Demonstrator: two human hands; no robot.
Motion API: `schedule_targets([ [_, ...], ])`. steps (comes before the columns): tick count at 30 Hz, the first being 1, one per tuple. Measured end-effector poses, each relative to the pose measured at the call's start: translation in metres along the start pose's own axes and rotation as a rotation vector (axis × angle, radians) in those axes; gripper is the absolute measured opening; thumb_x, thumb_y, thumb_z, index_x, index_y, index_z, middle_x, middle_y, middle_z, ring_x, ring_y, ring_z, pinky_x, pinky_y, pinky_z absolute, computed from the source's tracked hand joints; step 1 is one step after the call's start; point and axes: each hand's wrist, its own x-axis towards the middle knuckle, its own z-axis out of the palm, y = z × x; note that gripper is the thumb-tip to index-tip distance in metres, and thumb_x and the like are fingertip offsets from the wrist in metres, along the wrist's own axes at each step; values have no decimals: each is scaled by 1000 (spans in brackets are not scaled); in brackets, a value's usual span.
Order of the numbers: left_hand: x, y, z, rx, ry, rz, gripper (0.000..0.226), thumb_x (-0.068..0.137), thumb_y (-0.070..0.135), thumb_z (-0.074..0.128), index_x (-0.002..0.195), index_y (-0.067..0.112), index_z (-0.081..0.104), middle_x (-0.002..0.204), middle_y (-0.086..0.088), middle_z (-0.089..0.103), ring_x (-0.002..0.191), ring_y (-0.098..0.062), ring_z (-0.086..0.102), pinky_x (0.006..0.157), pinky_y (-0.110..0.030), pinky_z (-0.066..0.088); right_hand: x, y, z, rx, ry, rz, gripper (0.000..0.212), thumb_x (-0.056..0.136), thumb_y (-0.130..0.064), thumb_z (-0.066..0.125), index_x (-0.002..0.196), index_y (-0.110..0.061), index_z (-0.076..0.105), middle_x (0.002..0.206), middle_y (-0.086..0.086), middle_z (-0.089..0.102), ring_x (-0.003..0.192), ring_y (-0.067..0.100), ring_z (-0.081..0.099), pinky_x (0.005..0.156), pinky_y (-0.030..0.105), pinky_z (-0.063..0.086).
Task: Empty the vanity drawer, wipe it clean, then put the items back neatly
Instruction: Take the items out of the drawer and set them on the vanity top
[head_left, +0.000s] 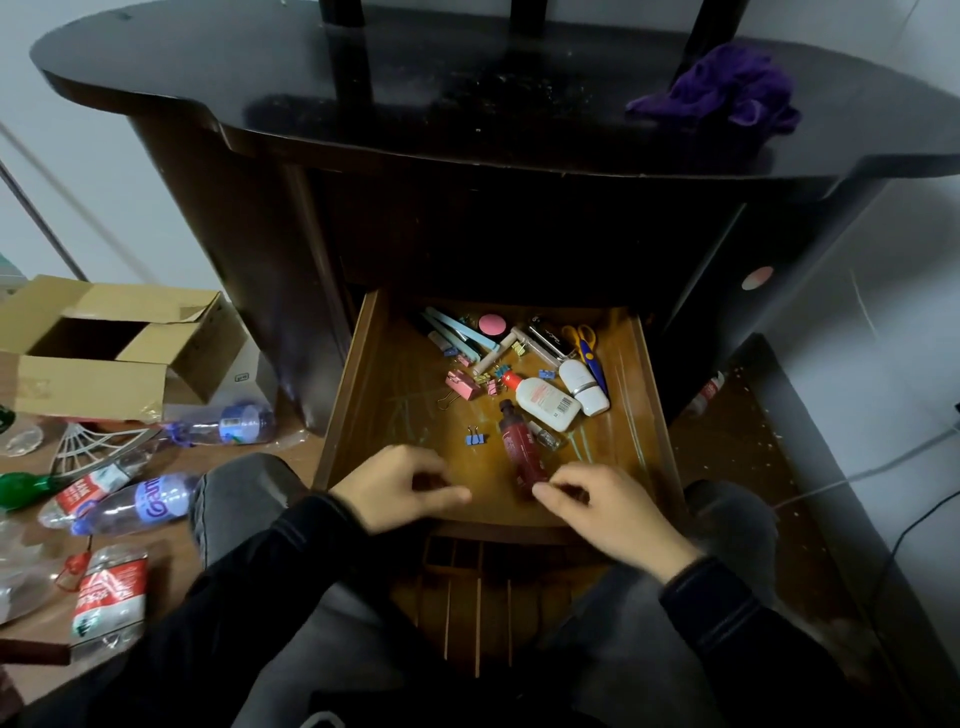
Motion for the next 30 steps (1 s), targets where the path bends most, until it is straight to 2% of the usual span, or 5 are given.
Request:
schedule_targets([
  [6, 72, -8, 8, -54, 148, -112, 22, 96, 28, 61, 81, 16, 72, 77, 2, 69, 72, -13, 65, 67, -31, 53, 84, 3, -4, -15, -5, 245, 19, 98, -47, 58, 95, -30, 65, 96, -10, 69, 89, 12, 66, 79, 38, 57],
  [16, 129, -69, 7, -148, 119, -324, 14, 98, 20, 59, 93, 15, 70, 77, 0, 69, 61, -9, 63, 50, -17, 48, 125, 26, 35, -332, -3, 324, 76, 86, -65, 64, 138, -16, 38, 113, 2, 65, 96, 22, 67, 62, 31, 50],
  [22, 124, -64, 11, -291, 101, -252, 13, 98, 18, 58, 90, 18, 68, 76, -4, 68, 53, -5, 58, 47, -16, 45, 127, 19, 50, -494, -38, 297, 77, 85, -51, 71, 139, -15, 30, 112, 4, 69, 95, 25, 69, 61, 32, 46],
  [26, 120, -56, 8, -406, -25, -260, 4, 96, 18, 63, 97, 18, 66, 85, -8, 70, 64, -13, 65, 52, -21, 51, 129, 25, 41, -170, -2, 373, 73, 79, -46, 76, 132, -22, 32, 112, 0, 65, 93, 22, 69, 63, 32, 52],
  [30, 116, -42, 8, -738, -246, -267, 43, 85, 31, 77, 121, 22, 56, 113, -12, 72, 96, -28, 73, 73, -35, 59, 131, 28, 22, 523, 128, 337, 73, 73, -41, 83, 131, -25, 41, 112, -7, 64, 96, 13, 68, 56, 25, 52],
])
